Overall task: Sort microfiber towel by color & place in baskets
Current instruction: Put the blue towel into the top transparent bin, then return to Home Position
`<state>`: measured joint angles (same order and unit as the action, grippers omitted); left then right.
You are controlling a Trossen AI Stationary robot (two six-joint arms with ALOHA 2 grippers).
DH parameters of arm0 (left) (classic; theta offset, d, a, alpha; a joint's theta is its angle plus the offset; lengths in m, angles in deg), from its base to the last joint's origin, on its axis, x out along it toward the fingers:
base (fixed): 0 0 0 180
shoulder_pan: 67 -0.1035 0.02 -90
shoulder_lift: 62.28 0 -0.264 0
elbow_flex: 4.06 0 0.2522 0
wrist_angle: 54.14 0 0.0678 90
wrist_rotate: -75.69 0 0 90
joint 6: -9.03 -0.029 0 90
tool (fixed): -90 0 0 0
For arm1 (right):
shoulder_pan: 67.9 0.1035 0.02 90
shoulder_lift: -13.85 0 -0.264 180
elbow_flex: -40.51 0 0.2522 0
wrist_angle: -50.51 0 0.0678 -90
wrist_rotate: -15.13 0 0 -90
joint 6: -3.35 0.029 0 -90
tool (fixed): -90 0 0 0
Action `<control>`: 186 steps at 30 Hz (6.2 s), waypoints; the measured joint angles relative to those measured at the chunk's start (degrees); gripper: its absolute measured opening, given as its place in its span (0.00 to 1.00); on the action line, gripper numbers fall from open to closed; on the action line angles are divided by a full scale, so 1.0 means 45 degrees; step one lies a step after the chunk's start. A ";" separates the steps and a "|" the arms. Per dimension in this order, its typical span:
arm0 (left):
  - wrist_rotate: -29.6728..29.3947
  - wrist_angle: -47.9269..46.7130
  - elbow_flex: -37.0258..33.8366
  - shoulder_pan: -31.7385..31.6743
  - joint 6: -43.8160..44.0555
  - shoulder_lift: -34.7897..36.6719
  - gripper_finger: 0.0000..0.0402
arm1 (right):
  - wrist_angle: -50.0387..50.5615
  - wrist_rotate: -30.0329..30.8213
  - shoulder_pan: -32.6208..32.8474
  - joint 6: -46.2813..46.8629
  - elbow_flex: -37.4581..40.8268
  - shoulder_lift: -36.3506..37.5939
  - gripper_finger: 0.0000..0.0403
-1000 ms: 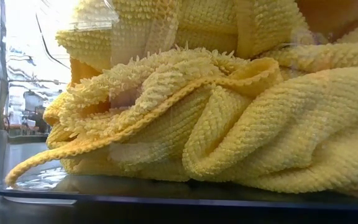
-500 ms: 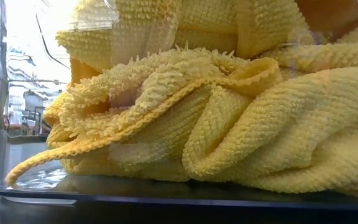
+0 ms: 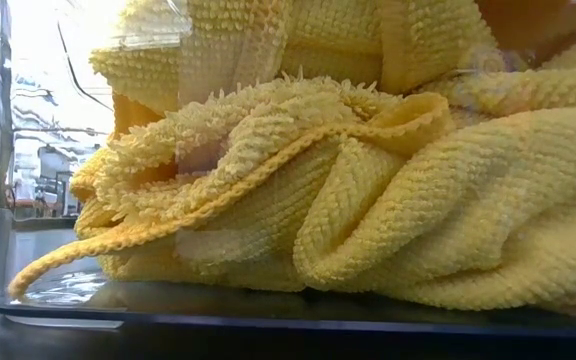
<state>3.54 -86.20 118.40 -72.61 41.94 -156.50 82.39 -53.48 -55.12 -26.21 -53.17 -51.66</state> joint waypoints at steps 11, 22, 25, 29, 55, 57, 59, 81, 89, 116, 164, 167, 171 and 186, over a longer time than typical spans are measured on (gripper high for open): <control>0.1308 0.1765 0.0000 0.0190 0.1322 -0.0783 0.05 | -0.1305 0.1222 0.0010 -0.1706 0.0000 -0.0687 0.93; 0.0159 0.1804 0.0019 0.0349 0.2265 -0.1237 0.24 | -0.1428 0.2330 0.0093 -0.2334 0.0015 -0.1000 0.63; 0.0234 0.1968 0.0031 0.0301 0.2224 -0.1242 0.38 | -0.1281 0.2409 0.0118 -0.2447 0.0024 -0.0987 0.45; 0.0505 0.2046 0.0026 0.0256 0.2134 -0.1266 0.58 | -0.0638 0.2896 0.0285 -0.2500 0.0024 -0.0869 0.25; 0.1620 -0.4924 0.0002 -0.2209 -0.1462 -0.0022 0.88 | 1.3415 0.2858 0.0325 0.8459 0.0178 0.1203 0.04; 0.1569 -0.5501 -0.0003 -0.2350 -0.1808 -0.0042 0.88 | 1.3911 0.2877 0.0297 0.9110 0.0562 0.1341 0.04; 0.1564 -0.6079 0.0002 -0.2429 -0.2135 -0.0026 0.88 | 1.4038 0.2858 0.0217 0.9587 0.1247 0.1456 0.04; 0.1253 -1.0439 0.0003 -0.2477 -0.3860 0.0124 0.88 | 0.8227 -0.3246 -0.5409 1.0130 0.8276 -0.0903 0.04; 0.0892 -1.0762 0.0011 -0.2477 -0.3846 0.0956 0.88 | 0.8017 -0.4781 -0.6329 0.9838 0.8544 -0.2754 0.09; -0.3367 -1.2086 0.0011 -0.1972 -0.4088 0.5937 0.88 | 1.1180 -0.5547 -0.6567 1.0063 0.3941 0.1585 0.68; -0.5333 -0.2975 -1.7301 -0.1915 0.0570 1.5802 0.88 | 0.6544 -0.6359 -0.5848 1.1762 0.8731 1.4502 0.60; -0.5348 -0.1850 -1.8058 -0.1758 0.0949 1.5797 0.88 | 0.5664 -0.6544 -0.5844 1.1787 0.9653 1.4441 0.60; -0.5714 -0.0237 -1.8932 -0.1602 0.1030 1.5792 0.88 | 0.4545 -0.6727 -0.5843 1.2079 1.0848 1.4495 0.60; -0.5959 0.1777 -2.1690 -0.1246 0.0267 1.5792 0.88 | -0.0159 -0.5412 -0.5838 1.4685 1.5479 1.4499 0.60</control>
<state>-23.28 -78.20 20.79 -78.22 43.15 -85.44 81.67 -77.84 -81.39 39.87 16.49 13.59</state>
